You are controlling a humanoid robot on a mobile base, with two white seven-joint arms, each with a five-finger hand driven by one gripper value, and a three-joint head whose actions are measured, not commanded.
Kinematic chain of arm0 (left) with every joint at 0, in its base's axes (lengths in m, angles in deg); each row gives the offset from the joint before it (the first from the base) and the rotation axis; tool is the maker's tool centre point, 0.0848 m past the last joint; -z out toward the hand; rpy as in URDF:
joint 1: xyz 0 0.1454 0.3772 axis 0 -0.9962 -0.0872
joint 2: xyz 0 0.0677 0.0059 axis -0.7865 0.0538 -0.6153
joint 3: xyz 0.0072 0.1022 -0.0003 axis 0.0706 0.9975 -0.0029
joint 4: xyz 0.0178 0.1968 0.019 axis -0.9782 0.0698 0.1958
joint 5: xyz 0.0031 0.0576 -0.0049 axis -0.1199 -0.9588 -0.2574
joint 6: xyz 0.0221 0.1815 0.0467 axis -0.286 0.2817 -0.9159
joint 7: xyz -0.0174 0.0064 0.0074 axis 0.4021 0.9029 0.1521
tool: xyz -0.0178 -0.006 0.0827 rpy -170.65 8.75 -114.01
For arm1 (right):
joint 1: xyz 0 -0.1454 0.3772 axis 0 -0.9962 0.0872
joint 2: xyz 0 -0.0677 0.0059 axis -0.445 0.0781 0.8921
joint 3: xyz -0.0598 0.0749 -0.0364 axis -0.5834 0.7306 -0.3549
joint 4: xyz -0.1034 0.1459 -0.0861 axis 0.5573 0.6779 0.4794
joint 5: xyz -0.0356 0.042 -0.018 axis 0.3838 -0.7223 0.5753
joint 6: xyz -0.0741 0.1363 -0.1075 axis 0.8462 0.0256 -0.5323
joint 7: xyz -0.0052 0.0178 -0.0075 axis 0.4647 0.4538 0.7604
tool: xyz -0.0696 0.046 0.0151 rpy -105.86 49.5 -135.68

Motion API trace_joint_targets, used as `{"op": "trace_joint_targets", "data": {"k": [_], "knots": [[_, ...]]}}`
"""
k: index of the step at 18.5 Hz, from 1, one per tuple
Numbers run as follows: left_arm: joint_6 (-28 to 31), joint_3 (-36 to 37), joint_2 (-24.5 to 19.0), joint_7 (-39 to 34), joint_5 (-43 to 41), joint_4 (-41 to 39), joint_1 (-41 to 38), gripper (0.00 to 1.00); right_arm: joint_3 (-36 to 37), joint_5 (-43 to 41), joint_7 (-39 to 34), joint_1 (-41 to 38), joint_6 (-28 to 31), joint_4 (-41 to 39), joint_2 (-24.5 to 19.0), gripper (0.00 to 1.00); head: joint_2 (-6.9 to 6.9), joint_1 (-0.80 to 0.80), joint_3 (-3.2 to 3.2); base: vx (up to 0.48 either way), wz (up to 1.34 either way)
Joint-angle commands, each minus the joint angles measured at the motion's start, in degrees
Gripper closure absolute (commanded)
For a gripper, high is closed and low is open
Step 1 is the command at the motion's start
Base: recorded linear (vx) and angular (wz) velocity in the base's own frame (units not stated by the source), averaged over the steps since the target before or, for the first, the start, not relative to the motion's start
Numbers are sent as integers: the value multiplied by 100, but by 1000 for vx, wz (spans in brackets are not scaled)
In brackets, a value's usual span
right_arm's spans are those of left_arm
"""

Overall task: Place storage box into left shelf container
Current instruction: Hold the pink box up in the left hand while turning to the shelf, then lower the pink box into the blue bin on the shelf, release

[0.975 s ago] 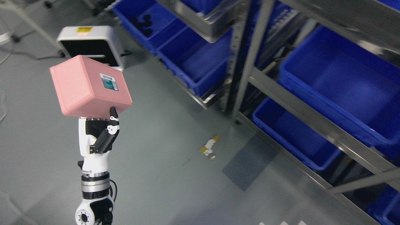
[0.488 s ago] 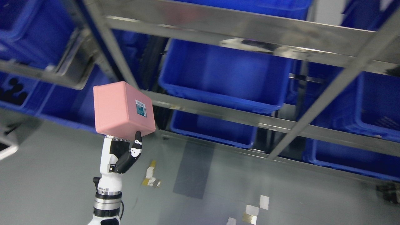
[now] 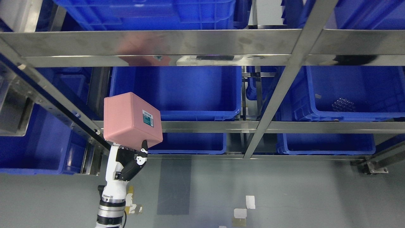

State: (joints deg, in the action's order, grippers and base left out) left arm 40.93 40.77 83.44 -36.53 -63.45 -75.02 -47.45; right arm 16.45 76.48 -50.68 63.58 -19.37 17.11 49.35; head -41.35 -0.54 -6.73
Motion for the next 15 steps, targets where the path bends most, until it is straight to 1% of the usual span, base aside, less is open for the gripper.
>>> {"op": "trace_joint_targets", "data": {"k": [1, 3, 5, 8, 10, 11, 13, 15], "knots": [[401, -3, -185, 2, -14, 278, 244, 93, -1, -123, -4, 27, -27, -100, 100, 0, 0, 0, 0, 48, -248], [787, -47, -229, 2, -15, 391, 542, 93, -1, -123, -4, 26, -18, -100, 100, 0, 0, 0, 0, 35, -141], [1166, -38, -386, 11, -15, 620, 964, 92, -1, -123, 5, 18, -18, -100, 100, 0, 0, 0, 0, 15, -63], [1596, 14, -694, 177, -50, 1216, 1797, 92, -1, -123, -4, 18, -18, -100, 100, 0, 0, 0, 0, -2, 7], [2131, 32, -765, 292, -119, 1638, 2291, 91, -1, -123, -4, 27, -18, -100, 100, 0, 0, 0, 0, -7, 27], [2360, 32, -800, 379, -477, 1919, 2632, 91, -1, -123, 5, 18, -18, -100, 100, 0, 1, 0, 0, -8, 33], [2424, 67, -800, 756, -1320, 2376, 3222, 91, -1, -123, 5, 26, -18, -100, 100, 0, 1, 0, 0, -7, 30], [2433, 259, -800, 1265, -2128, 2789, 3618, 90, -1, -123, -4, 18, -18, -100, 100, 0, 0, 0, 0, -4, 11]]}}
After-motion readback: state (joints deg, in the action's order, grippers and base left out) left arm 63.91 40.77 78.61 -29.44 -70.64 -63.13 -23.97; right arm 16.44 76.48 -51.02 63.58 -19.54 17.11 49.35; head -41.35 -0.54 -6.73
